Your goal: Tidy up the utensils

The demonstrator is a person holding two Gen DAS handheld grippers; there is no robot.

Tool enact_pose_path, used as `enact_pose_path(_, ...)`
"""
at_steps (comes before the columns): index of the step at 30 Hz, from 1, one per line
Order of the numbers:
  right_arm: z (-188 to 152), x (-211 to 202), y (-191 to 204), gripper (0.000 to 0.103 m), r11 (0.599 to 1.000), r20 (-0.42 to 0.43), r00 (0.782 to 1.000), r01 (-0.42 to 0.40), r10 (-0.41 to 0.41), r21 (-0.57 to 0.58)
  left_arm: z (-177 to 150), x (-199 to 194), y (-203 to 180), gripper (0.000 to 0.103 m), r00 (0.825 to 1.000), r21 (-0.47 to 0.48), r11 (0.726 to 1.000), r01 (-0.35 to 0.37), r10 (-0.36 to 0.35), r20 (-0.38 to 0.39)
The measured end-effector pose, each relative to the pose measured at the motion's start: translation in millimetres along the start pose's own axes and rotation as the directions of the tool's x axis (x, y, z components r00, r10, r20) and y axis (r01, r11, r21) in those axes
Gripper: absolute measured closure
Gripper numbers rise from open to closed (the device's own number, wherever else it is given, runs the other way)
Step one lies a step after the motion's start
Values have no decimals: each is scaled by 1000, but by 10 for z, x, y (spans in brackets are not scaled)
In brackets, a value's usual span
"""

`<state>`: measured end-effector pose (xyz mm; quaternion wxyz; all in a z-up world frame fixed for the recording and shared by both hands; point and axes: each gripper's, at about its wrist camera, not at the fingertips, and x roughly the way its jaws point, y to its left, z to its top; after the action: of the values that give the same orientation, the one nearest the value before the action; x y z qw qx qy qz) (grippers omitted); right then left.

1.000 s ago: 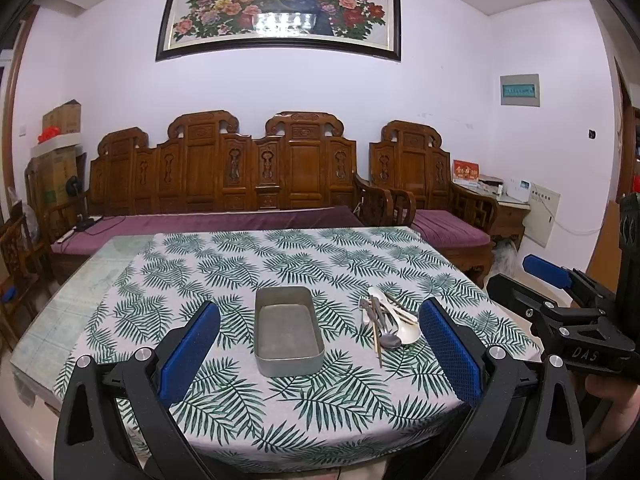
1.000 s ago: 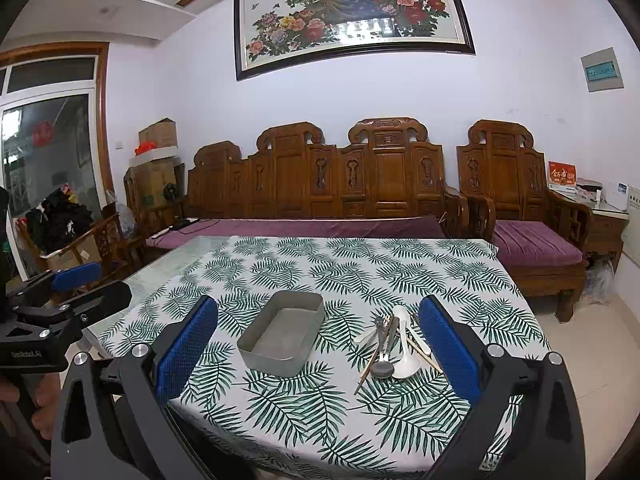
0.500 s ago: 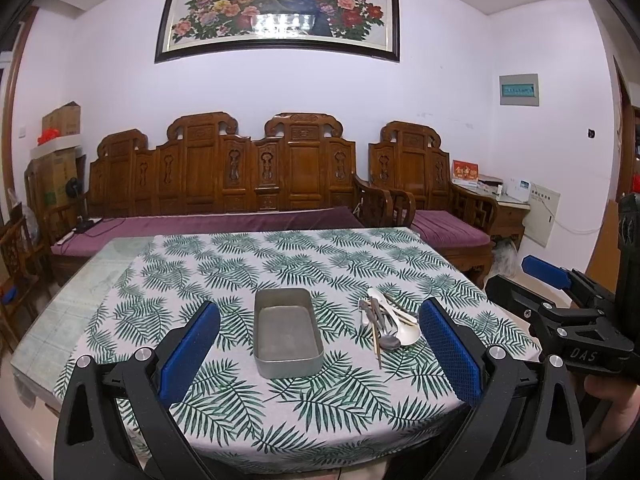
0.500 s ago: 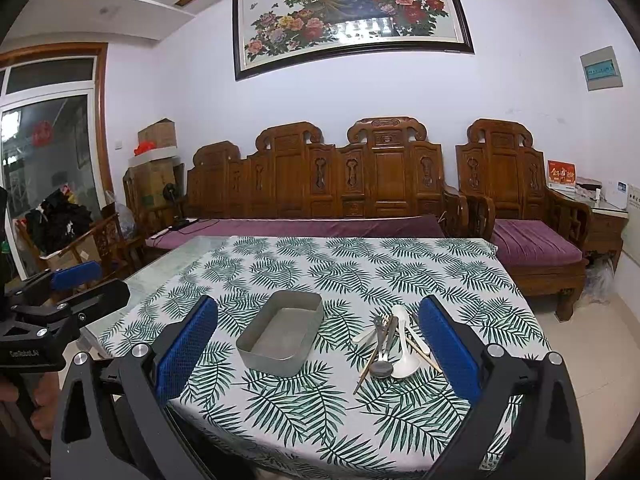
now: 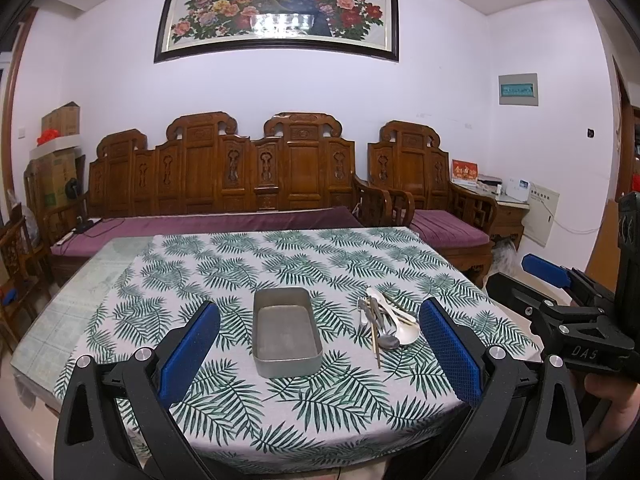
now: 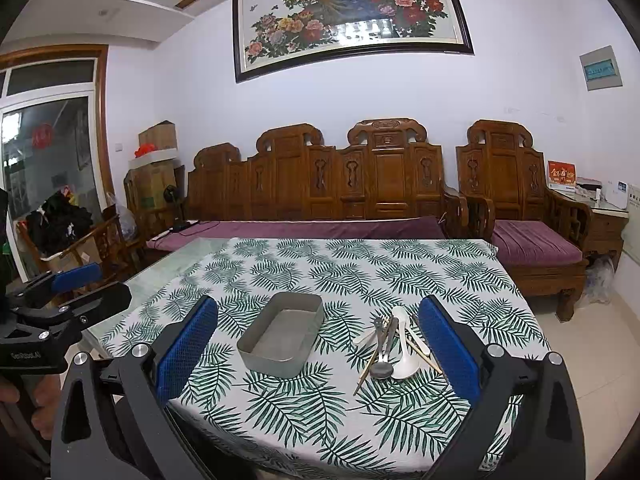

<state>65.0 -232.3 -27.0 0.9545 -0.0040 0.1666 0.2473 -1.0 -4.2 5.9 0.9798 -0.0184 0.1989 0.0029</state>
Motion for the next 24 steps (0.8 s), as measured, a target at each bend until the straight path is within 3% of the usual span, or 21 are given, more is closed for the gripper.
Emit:
enact_pose_path(11, -54, 105, -71, 3, 1000, -27, 999, 21, -21, -11, -71, 175, -15, 7, 999, 3, 1000, 21, -21, -50)
enact_pose_path(24, -189, 768, -530, 43, 999, -153, 988, 33, -34, -5, -107, 811, -89, 7, 984, 35, 995, 94, -88, -153)
